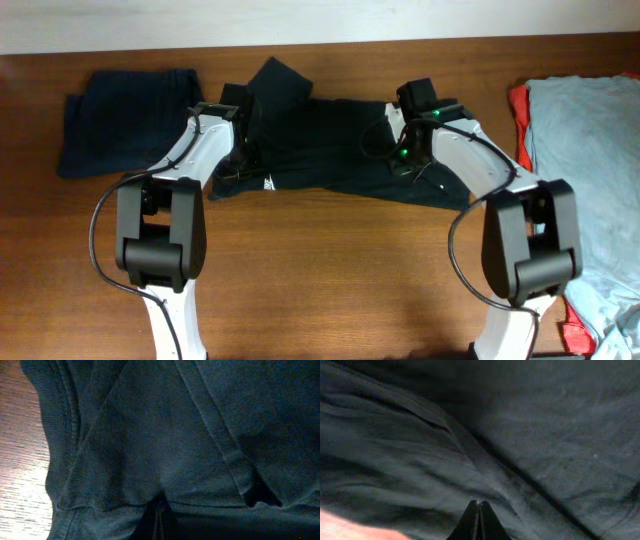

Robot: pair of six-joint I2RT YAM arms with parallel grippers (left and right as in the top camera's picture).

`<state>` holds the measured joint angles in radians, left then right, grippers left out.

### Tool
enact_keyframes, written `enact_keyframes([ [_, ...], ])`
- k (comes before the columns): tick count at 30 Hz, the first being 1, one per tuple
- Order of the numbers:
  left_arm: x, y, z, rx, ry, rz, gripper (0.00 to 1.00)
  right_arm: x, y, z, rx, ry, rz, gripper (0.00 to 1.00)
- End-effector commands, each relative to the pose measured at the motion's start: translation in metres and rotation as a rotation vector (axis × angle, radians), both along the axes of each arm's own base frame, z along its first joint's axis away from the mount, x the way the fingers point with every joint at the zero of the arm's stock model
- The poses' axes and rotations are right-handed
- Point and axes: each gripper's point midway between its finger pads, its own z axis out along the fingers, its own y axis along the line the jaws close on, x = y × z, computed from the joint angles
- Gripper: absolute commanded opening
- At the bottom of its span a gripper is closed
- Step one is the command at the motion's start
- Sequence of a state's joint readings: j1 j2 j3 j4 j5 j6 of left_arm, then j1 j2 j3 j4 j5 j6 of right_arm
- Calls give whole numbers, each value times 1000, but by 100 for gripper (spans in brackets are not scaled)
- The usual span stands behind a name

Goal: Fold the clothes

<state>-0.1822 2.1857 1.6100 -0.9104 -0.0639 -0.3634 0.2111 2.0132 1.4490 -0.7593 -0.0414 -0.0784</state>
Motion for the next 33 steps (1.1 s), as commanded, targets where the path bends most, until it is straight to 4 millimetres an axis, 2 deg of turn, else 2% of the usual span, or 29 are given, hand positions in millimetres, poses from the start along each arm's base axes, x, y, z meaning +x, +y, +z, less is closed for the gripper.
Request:
enact_keyframes([
  [1, -7, 14, -9, 42, 25, 16, 3, -1, -11, -11, -73, 9, -18, 4],
  [10, -7, 13, -9, 41, 25, 16, 3, -4, -18, -28, -115, 44, -24, 4],
  [21, -7, 13, -9, 40, 26, 16, 3, 15, -46, -24, -152, -21, -91, 4],
  [25, -7, 13, -9, 40, 25, 15, 3, 22, -56, -13, -134, -37, -118, 4],
  [30, -7, 13, -9, 39, 24, 16, 3, 24, -50, 11, -7, -21, -104, 5],
  [33, -6, 13, -9, 39, 22, 16, 4, 30, -63, 20, -3, -36, -134, 8],
])
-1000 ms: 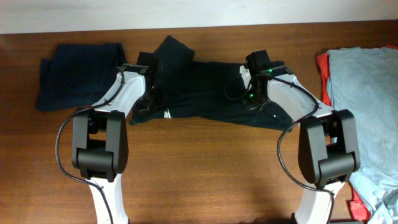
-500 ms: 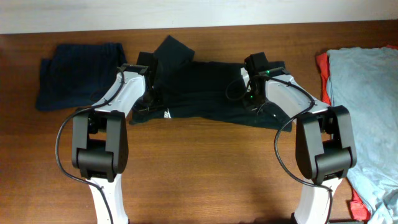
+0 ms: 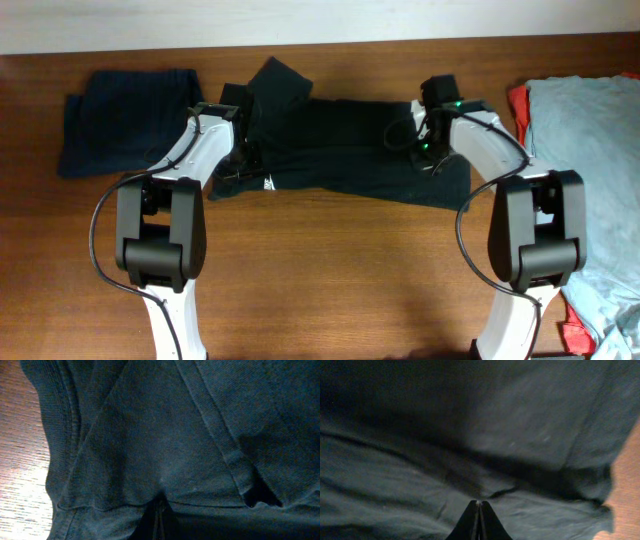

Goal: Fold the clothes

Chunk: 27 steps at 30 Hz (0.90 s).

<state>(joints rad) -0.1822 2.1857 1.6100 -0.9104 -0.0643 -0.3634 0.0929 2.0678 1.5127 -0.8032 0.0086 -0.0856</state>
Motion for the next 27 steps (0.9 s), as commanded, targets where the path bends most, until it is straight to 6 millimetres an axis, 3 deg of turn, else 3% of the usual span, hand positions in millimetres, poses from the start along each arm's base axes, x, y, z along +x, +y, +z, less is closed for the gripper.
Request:
enact_keyframes([
  [1, -6, 13, -9, 39, 22, 16, 4, 16, -10, 27, 47, -70, -22, 8],
  [7, -6, 13, -9, 39, 22, 16, 4, 17, -48, 27, 44, -71, -107, 17],
  [13, -6, 13, -9, 39, 22, 15, 7, 19, -82, 23, 46, -81, -180, 18],
  [27, -6, 13, -9, 39, 23, 15, 7, 39, -85, 10, 77, -142, -183, 19],
])
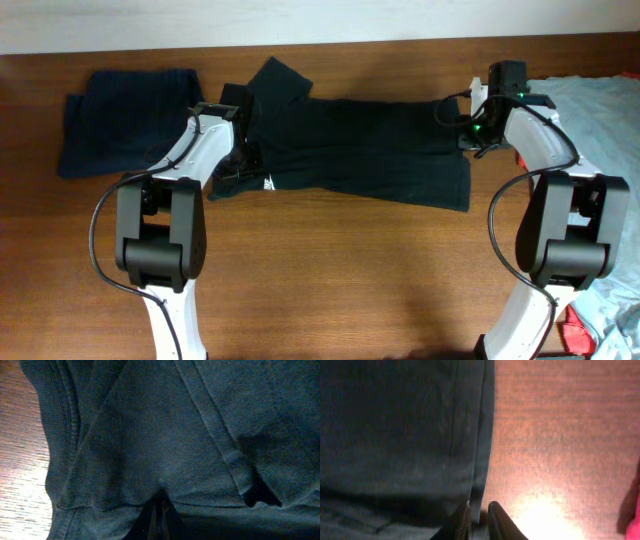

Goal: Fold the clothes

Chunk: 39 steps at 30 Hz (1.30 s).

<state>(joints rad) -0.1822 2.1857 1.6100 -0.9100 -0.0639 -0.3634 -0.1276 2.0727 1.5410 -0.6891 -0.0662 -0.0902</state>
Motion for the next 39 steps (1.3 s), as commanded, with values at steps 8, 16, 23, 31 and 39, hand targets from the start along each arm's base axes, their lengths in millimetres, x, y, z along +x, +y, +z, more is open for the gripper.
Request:
enact_keyframes([
  [8, -6, 13, -9, 40, 22, 15, 8, 3, 4, -29, 19, 34, 13, 27],
  [16, -6, 13, -9, 41, 22, 15, 7, -6, 6, -43, 30, 88, 10, 28],
  [23, -6, 13, -9, 43, 22, 15, 8, -12, -15, -44, -86, 117, -26, 26],
  [31, -6, 14, -9, 44, 21, 15, 8, -8, -43, -39, -243, 102, -65, 27],
  [39, -5, 18, -9, 65, 18, 19, 8, 5, -45, -35, -248, 47, -71, 30],
])
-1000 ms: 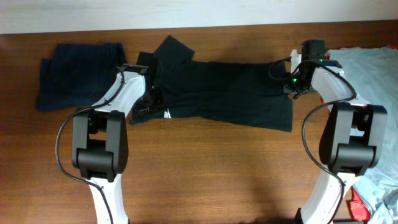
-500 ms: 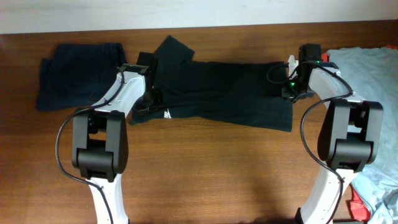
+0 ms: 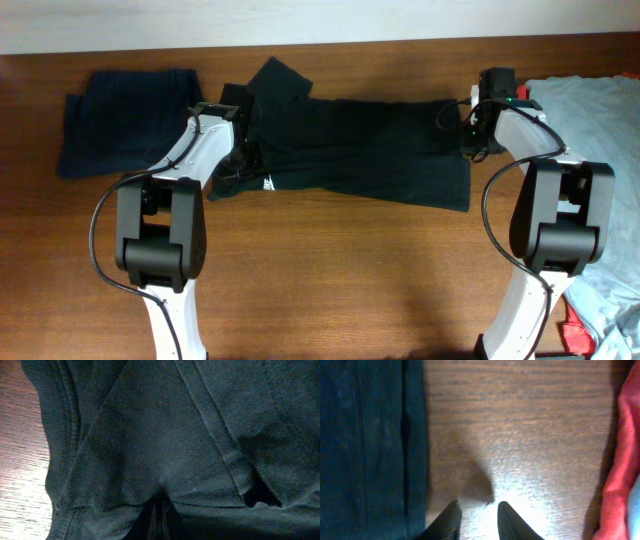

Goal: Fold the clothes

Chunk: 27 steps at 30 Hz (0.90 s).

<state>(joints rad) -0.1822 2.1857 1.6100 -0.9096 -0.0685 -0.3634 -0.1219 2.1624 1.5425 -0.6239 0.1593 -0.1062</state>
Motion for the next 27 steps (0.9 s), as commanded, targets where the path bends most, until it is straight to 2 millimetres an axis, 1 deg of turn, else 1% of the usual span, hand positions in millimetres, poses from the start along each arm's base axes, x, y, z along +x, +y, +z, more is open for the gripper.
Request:
enact_keyframes([
  [1, -6, 18, -9, 61, 19, 19, 7, 4, -8, 0, -30, -10, -13, 29],
  [5, -6, 18, -9, 61, 19, 19, 8, 7, 8, 12, 54, -17, 17, 29],
  [7, -6, 18, -9, 61, 19, 19, 8, 5, 20, 19, 122, -13, 38, 29],
  [11, -6, 18, -9, 61, 19, 19, 7, 0, 35, 20, 207, 11, 61, 29],
  [21, -6, 17, -9, 60, 18, 18, 7, 1, 47, 21, 273, 5, 83, 29],
  [24, -6, 17, -9, 60, 18, 18, 7, -1, 48, 17, 274, 14, 82, 29],
  [27, -6, 16, -9, 60, 18, 16, 7, -3, 48, 9, 275, 29, 80, 29],
])
